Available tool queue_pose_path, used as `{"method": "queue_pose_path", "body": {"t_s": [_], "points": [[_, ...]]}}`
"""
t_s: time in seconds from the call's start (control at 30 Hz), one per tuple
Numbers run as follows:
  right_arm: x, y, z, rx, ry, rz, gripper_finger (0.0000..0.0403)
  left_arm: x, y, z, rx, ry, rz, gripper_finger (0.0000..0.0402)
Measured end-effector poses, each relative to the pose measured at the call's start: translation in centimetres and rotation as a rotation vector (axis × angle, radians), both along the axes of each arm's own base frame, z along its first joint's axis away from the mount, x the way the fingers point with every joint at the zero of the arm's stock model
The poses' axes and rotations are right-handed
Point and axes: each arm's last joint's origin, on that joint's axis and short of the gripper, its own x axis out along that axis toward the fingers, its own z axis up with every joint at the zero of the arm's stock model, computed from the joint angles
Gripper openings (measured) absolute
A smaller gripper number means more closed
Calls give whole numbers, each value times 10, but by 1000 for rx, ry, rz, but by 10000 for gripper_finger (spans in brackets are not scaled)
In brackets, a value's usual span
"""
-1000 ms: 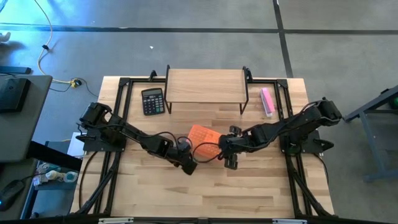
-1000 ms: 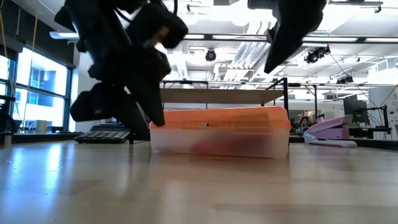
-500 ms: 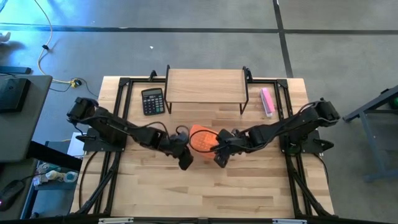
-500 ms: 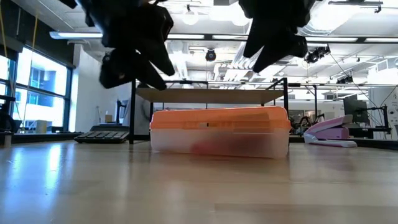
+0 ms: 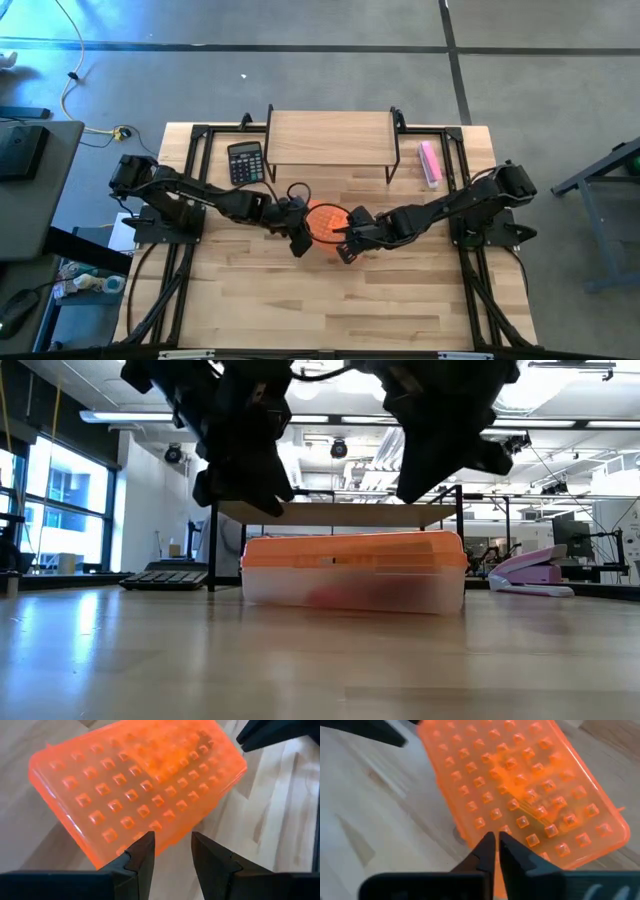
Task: Pack school essentials
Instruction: Close the supply box
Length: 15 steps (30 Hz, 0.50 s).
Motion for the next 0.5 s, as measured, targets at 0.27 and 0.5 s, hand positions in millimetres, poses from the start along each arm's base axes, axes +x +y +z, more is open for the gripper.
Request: {"method": "queue_pose_path", "body": {"t_s": [0.27, 0.5], "points": [[6, -1, -15, 40, 35, -60, 19, -8, 6, -9, 25, 122, 14, 117], [10, 2, -27, 79, 69, -75, 3, -9, 8, -10, 69, 139, 12, 117]]}}
